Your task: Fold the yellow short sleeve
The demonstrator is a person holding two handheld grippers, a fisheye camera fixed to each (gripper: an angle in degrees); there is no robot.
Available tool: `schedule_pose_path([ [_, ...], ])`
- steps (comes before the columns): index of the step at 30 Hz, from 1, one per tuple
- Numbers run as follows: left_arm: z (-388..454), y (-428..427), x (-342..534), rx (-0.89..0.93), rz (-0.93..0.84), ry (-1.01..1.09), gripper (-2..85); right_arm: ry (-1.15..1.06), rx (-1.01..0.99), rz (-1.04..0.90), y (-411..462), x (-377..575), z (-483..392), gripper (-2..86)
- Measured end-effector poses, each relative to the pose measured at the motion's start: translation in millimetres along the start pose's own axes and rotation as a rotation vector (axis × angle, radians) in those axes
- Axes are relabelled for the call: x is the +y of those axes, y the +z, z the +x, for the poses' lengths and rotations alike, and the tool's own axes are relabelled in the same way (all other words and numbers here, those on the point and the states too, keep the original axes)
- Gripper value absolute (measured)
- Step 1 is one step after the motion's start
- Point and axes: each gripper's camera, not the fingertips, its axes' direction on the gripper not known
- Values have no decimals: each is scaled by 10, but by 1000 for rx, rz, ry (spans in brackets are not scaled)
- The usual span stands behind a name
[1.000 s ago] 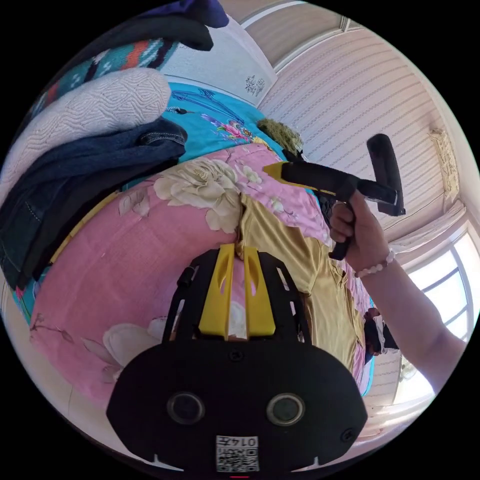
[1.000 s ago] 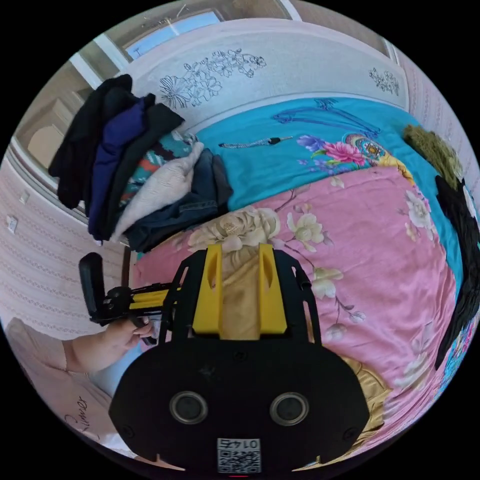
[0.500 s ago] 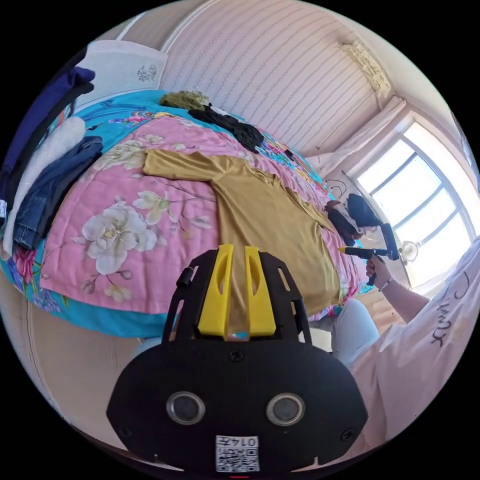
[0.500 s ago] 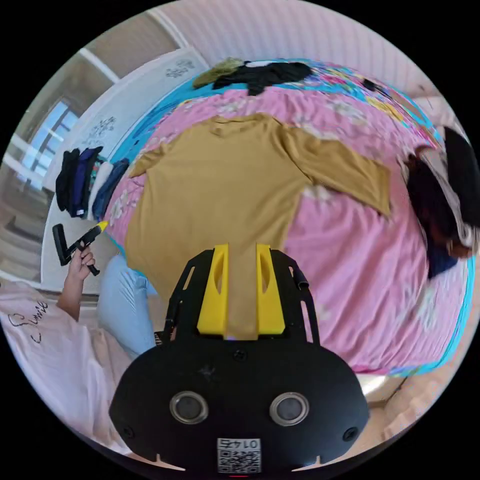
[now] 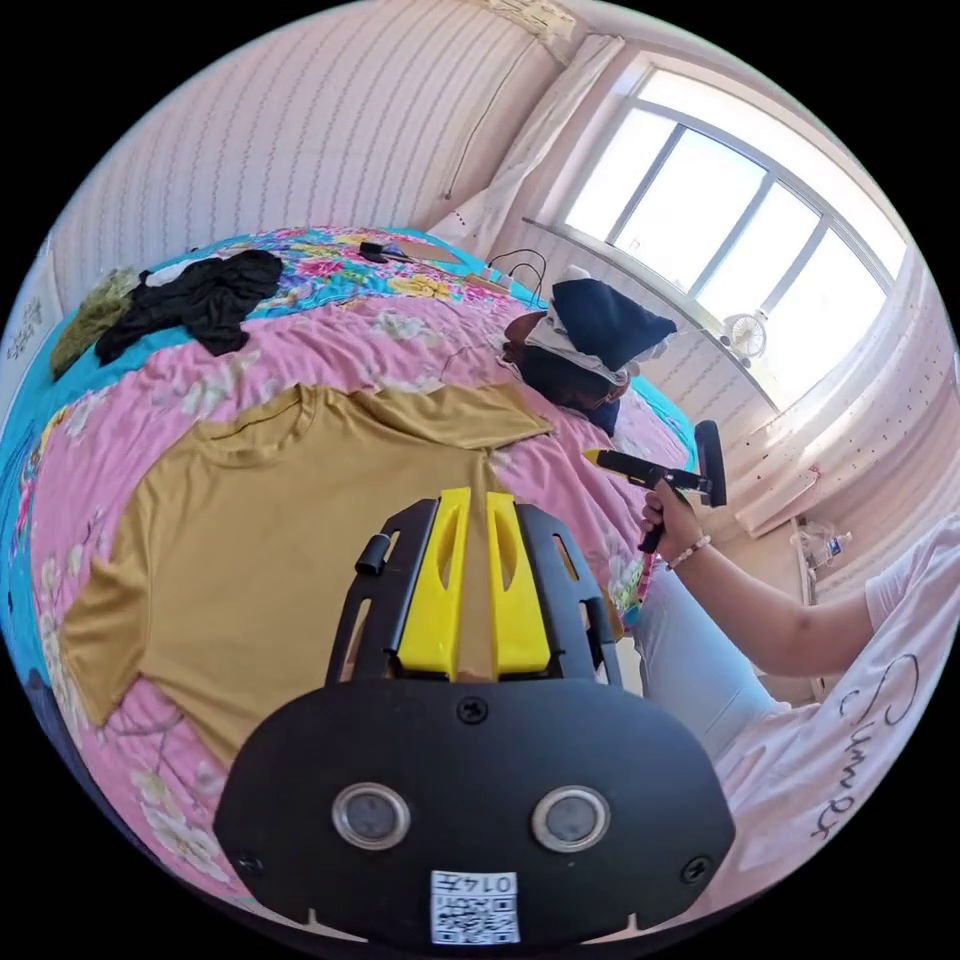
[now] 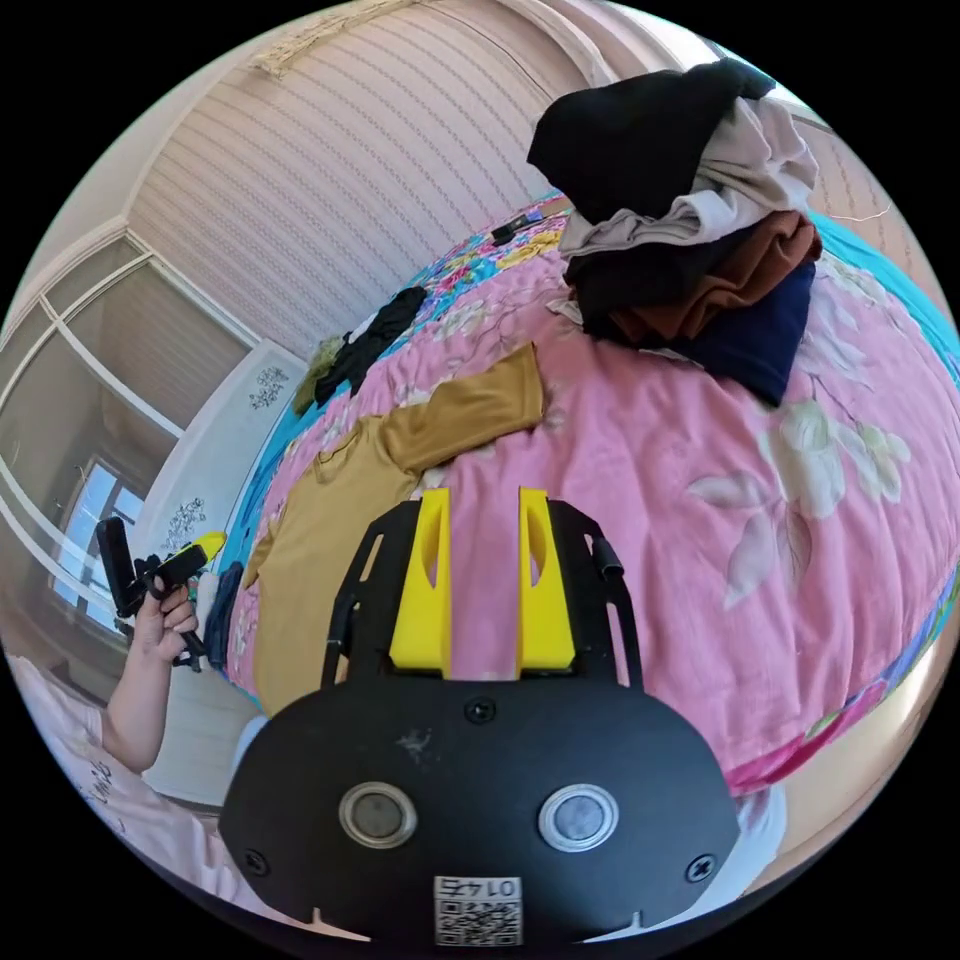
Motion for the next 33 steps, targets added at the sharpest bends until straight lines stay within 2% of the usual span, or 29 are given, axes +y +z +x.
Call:
schedule_pose_path([
  [5,466,1106,-867,-89,-134,173,48,24,71,-40,287,-243,331,104],
  [8,640,1741,-1320,-88,-160,213,49,22,-15,-44,359,-253,534,85],
  [10,664,2129,-1561,-92,-153,205,49,41,-9,-48,372,-213,683,63],
  [18,843,3794,-2201,-69,-266,138,53,155,-290,44,347,90,1398,12],
  [23,829,4443,-2228,-105,-412,145,32,148,-277,36,359,111,1487,9],
  [28,727,4251,-2205,-39,-342,144,-7,151,-300,41,361,117,1557,8],
  [33,470,3209,-1960,-27,-171,150,-10,97,-347,25,236,-38,1345,8],
])
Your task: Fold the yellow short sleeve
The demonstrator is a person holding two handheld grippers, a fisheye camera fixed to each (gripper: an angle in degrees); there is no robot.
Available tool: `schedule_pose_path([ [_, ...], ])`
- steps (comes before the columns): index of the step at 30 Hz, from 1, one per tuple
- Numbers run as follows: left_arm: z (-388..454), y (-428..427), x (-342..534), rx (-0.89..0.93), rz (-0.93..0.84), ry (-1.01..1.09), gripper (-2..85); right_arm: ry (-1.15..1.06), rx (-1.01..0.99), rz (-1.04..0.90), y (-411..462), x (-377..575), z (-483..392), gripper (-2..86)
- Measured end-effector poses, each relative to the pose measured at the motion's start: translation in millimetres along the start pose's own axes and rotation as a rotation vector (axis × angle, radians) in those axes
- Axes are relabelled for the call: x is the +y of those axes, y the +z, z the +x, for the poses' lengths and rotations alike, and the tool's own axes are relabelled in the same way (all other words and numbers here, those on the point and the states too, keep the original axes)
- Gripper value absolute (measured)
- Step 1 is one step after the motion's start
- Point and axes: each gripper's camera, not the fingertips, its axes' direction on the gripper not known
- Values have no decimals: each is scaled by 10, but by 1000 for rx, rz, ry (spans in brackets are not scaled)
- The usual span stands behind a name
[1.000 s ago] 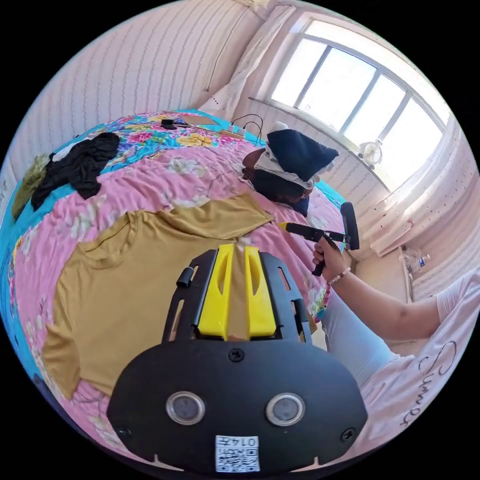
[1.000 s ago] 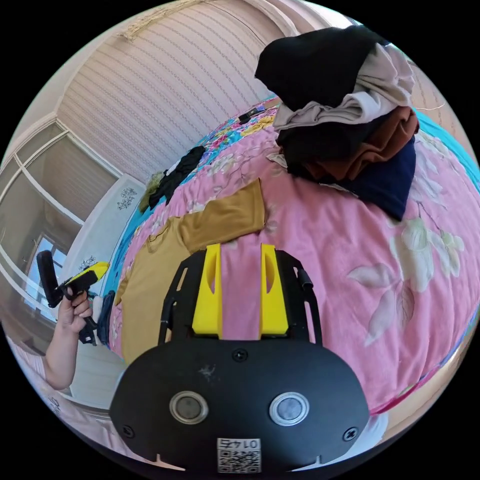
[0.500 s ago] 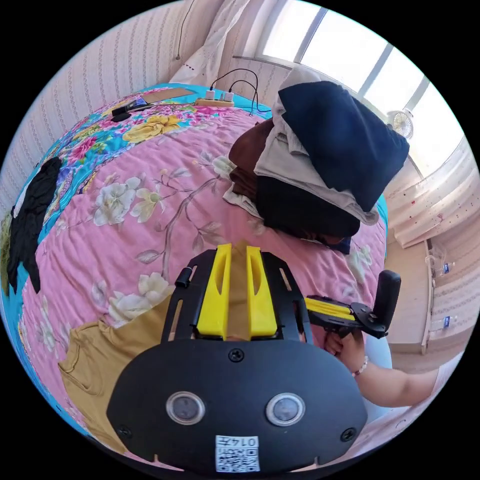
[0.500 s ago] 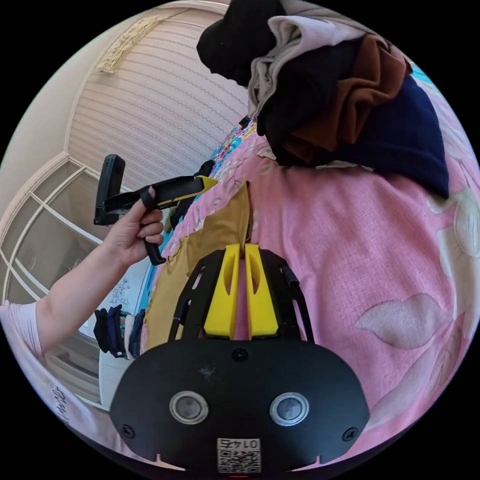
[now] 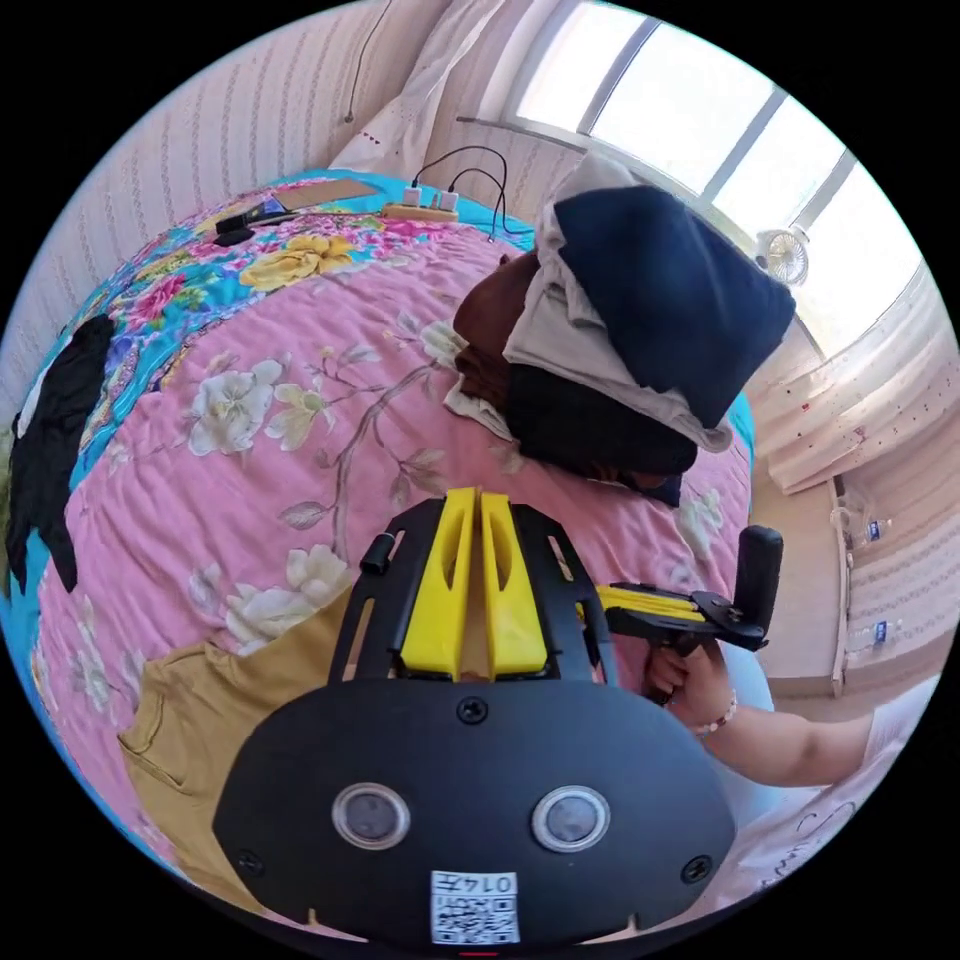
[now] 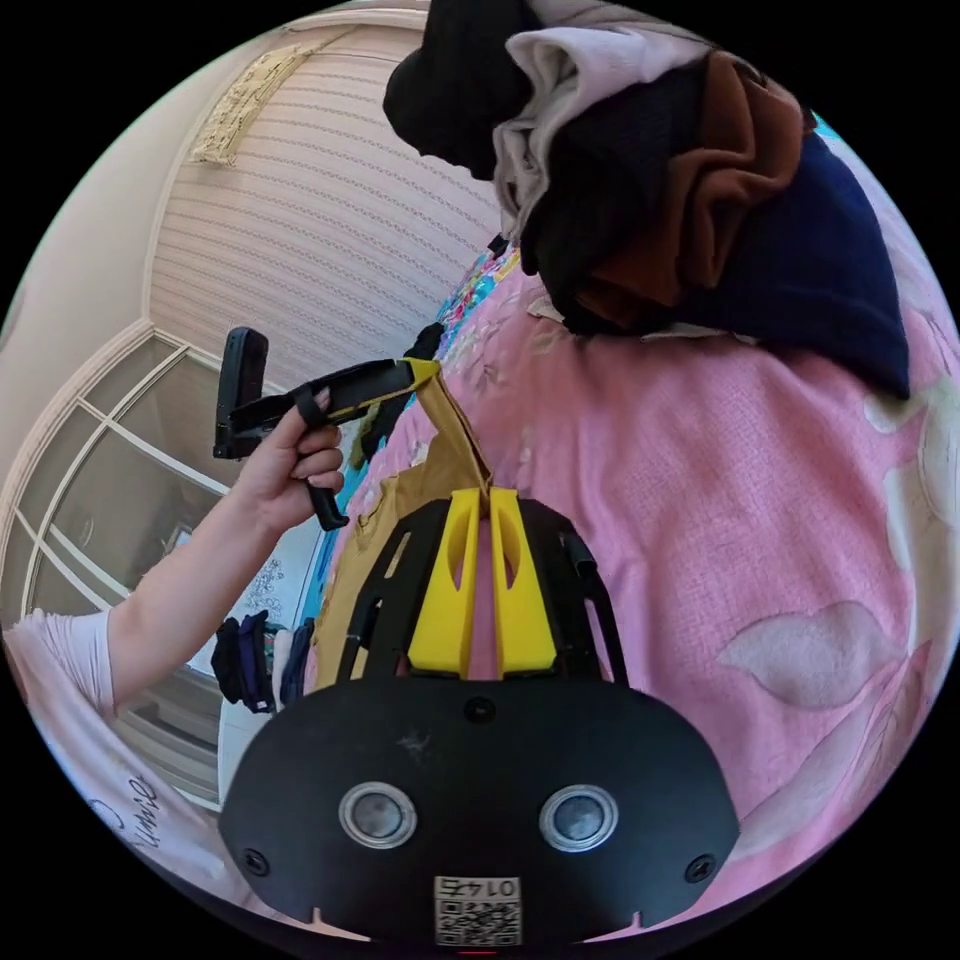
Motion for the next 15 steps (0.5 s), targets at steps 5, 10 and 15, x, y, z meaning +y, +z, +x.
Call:
schedule_pose_path([
  [5,-360,-1114,868,-57,149,-49,-10,-252,-106,-81,112,-111,-807,7],
  [10,-760,-1814,2044,-90,199,-196,-10,-461,-159,-326,613,100,-1485,8],
  [15,-1105,-1751,3137,-66,139,-384,-10,-602,-49,-554,1170,533,-1908,9],
])
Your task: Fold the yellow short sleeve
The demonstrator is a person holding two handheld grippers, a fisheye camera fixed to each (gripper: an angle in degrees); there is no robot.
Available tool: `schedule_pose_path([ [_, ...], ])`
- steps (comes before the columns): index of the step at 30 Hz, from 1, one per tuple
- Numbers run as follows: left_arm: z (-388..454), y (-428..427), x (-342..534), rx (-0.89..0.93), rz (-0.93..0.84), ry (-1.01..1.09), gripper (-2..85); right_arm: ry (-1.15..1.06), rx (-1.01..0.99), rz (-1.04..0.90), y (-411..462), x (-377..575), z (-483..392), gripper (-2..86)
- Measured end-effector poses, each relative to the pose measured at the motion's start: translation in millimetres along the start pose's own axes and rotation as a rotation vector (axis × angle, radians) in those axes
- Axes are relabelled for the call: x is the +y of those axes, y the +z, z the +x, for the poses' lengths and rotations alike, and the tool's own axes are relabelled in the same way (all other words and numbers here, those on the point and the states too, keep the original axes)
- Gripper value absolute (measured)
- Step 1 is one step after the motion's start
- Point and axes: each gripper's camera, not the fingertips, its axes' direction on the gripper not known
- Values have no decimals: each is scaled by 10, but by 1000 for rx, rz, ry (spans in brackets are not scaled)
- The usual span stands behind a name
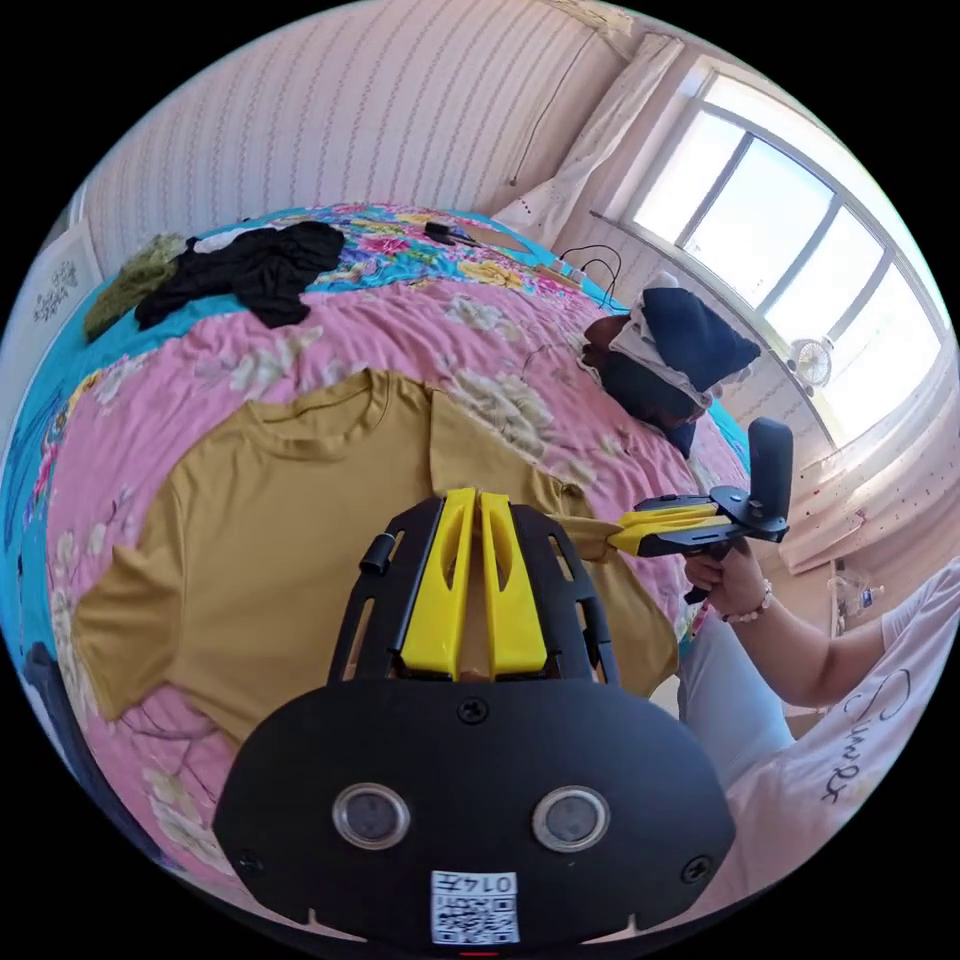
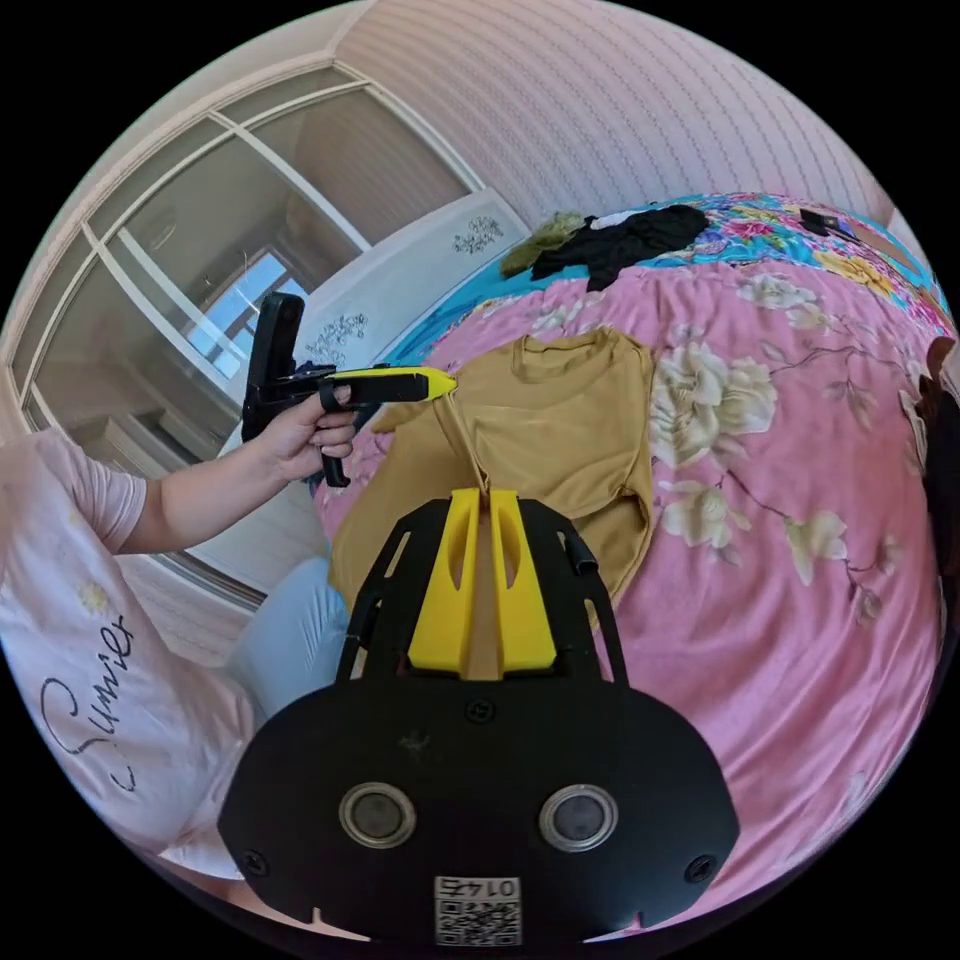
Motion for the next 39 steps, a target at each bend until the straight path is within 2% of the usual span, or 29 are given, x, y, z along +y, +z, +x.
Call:
schedule_pose_path([
  [8,-598,-14,584,20,-87,-146,7,-30,65,-189,382,-185,-296,15],
  [11,-691,-260,647,-28,-89,-129,19,-46,54,-233,386,-290,-380,16],
  [16,-687,-518,523,-39,-27,-87,35,-60,68,-188,434,-641,-533,15],
  [19,-709,-349,409,4,-91,-92,52,-76,58,-233,676,-868,-638,13],
  [22,-766,-311,443,20,-146,-87,54,-64,94,-375,958,-961,-692,10],
  [29,-832,-690,586,-12,-158,-22,56,-80,103,-424,970,-1149,-832,0],
  [34,-1087,-1152,598,16,-90,-102,66,-75,89,-417,901,-1366,-947,3],
  [37,-1490,-1707,765,1,23,-222,65,-110,117,-405,845,-1548,-1082,7],
  [39,-1978,-2249,1017,-71,144,-360,62,-157,113,-400,899,-1824,-1180,10],
])
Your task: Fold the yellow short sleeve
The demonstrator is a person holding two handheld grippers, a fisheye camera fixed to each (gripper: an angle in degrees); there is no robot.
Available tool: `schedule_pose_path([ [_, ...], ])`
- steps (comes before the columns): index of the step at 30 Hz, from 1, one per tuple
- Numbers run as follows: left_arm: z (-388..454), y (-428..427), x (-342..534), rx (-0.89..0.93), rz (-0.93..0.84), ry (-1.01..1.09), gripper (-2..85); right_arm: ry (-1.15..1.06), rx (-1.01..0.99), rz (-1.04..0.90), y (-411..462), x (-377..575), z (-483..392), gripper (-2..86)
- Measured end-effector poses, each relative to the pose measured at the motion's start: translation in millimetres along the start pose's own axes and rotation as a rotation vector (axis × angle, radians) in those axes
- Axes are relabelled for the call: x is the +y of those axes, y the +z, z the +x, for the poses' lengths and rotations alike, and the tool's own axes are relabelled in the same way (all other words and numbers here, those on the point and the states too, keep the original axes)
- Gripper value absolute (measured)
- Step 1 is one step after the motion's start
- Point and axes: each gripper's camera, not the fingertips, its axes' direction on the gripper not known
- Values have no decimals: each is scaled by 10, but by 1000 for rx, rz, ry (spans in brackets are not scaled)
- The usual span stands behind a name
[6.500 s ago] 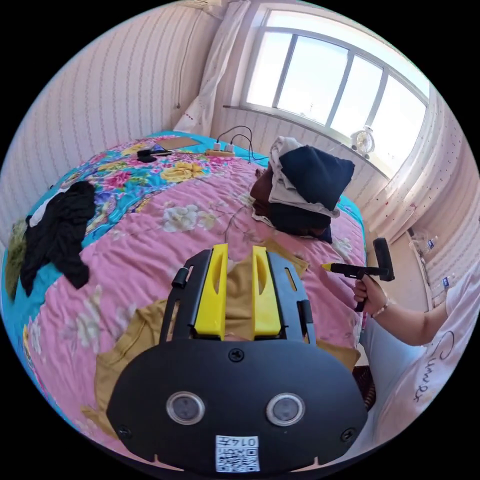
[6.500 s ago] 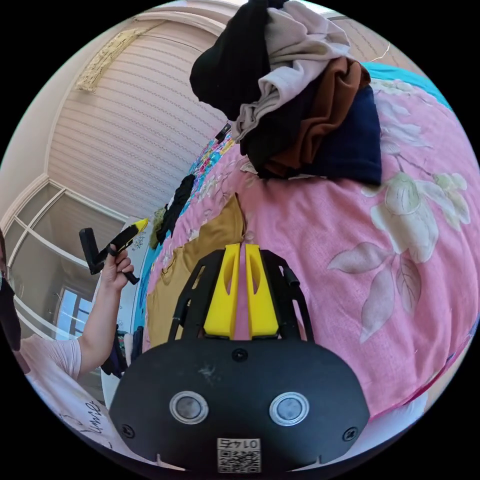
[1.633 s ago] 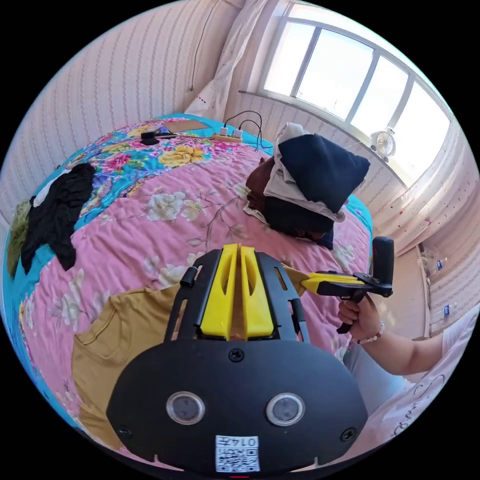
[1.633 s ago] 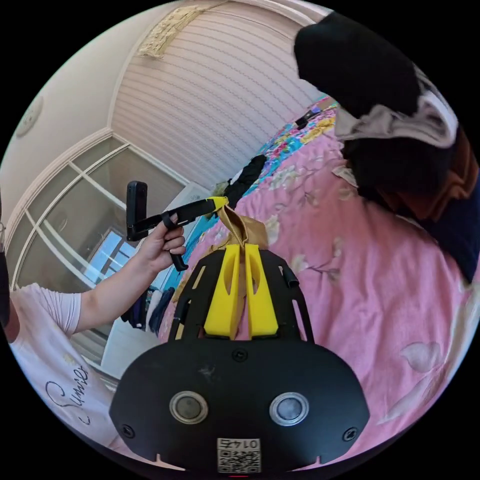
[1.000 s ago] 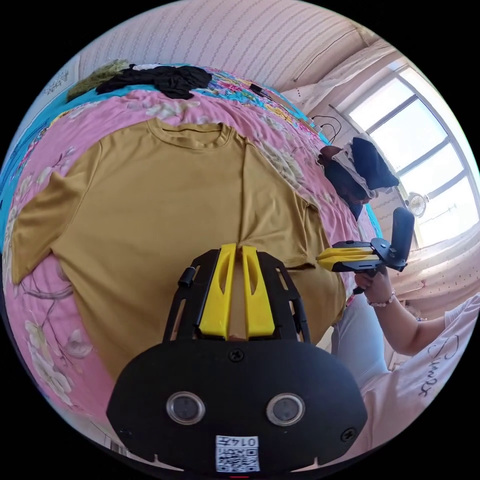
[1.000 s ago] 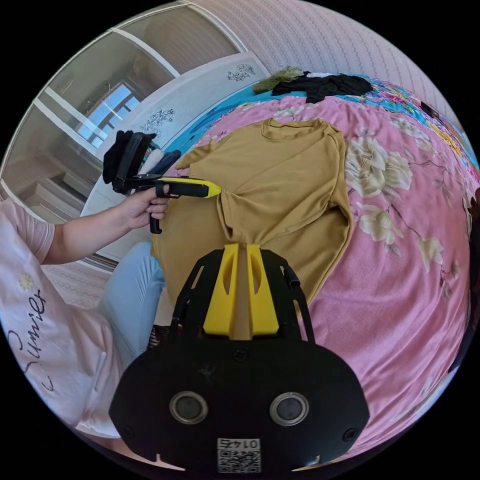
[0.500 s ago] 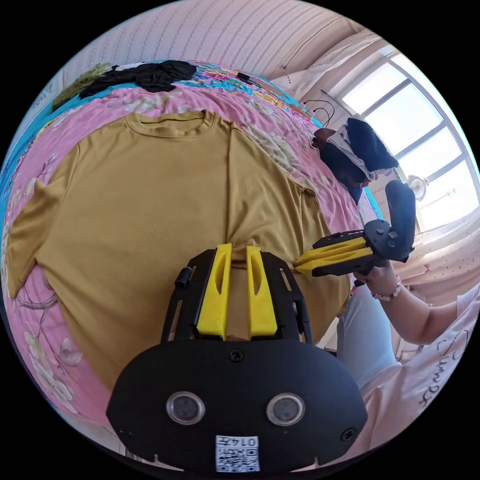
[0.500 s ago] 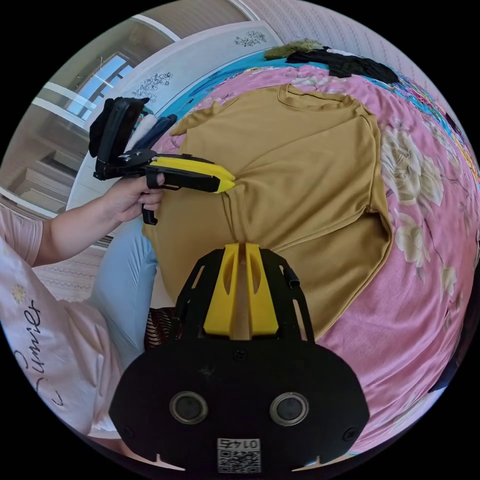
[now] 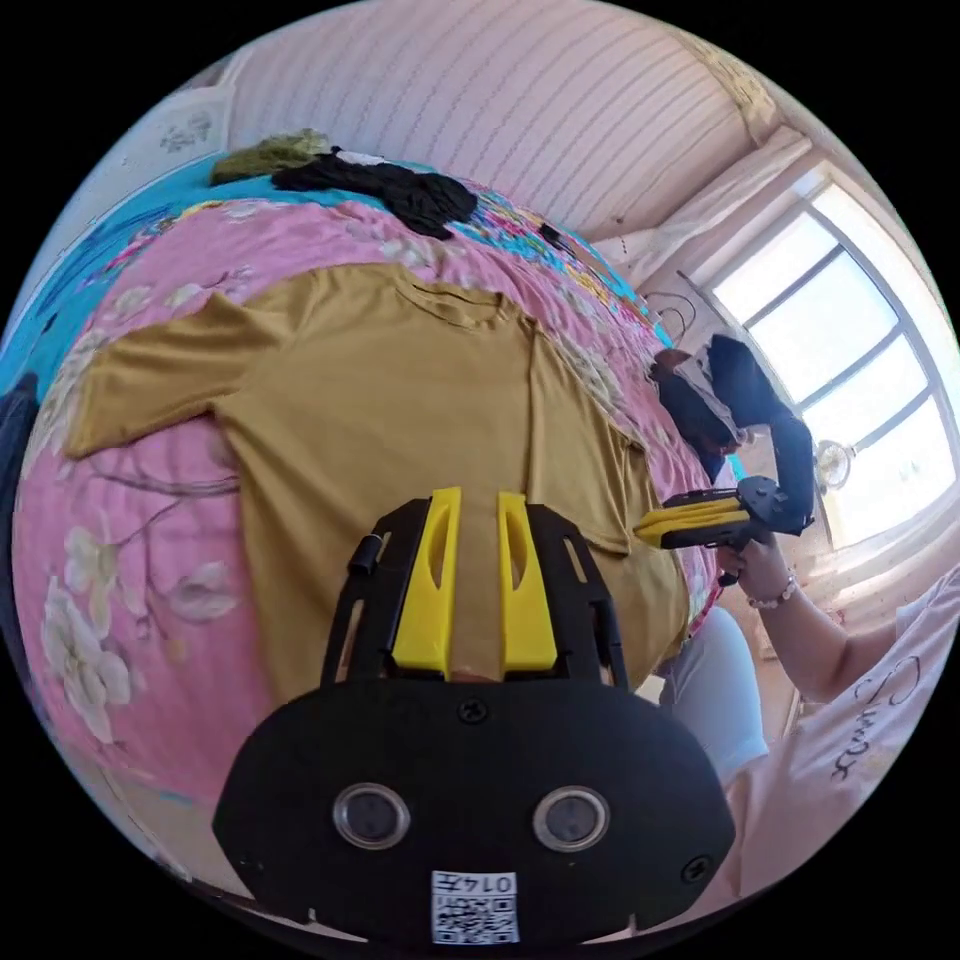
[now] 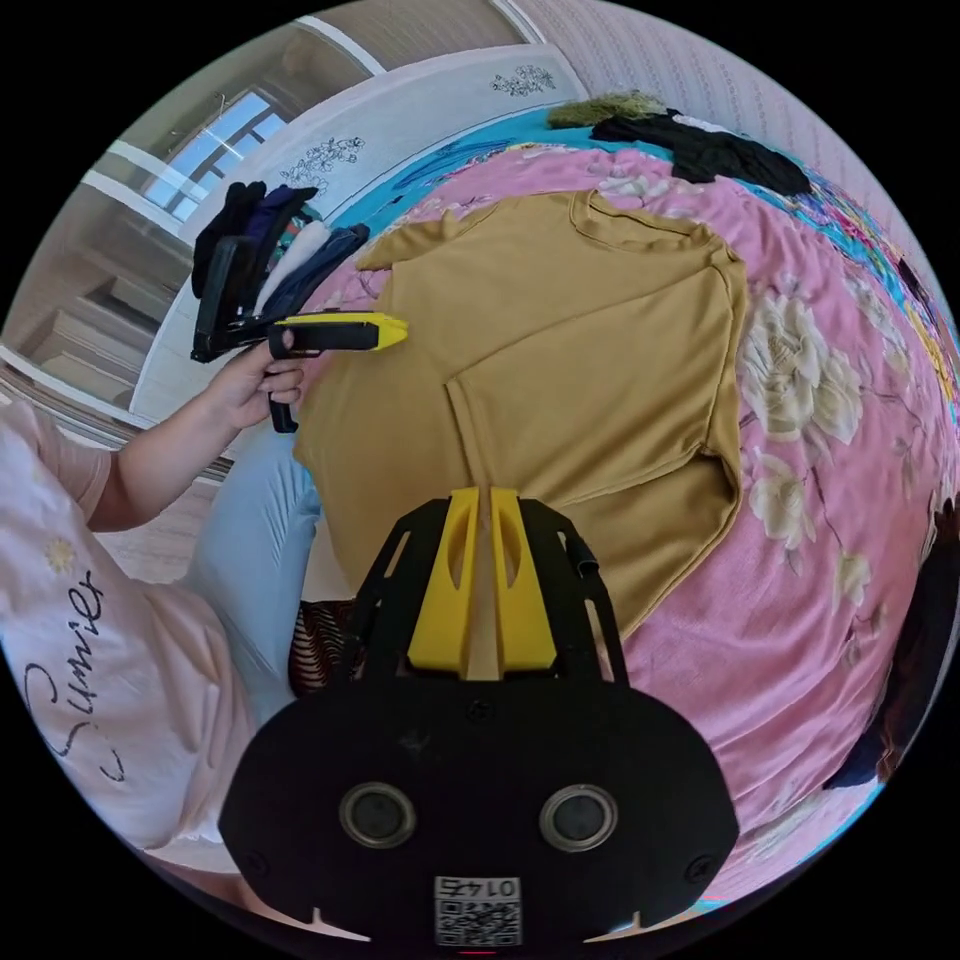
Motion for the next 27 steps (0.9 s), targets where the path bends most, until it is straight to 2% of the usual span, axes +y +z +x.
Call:
schedule_pose_path([
  [3,-804,-598,-5,-148,150,-206,53,-98,-51,-11,0,-607,-140,14],
  [6,-1430,-993,-146,-282,215,-340,51,-232,-21,7,84,-1345,-414,23],
  [11,-2028,-1099,-413,-286,231,-431,83,-326,-60,1,366,-2558,-761,53],
  [13,-2099,-1007,-480,-283,198,-429,88,-325,-81,9,486,-2963,-904,55],
  [18,-1885,-966,-525,-446,193,-331,81,-313,-1,-95,1079,-3916,-1318,62],
  [22,-1851,-1064,-491,-440,214,-321,75,-262,57,-106,1429,-4245,-1446,77],
  [24,-1795,-1130,-482,-439,220,-304,62,-220,94,-170,1685,-4320,-1393,78],
  [27,-1680,-1226,-463,-435,237,-260,27,-171,-8,-106,1543,-4250,-1210,38],
])
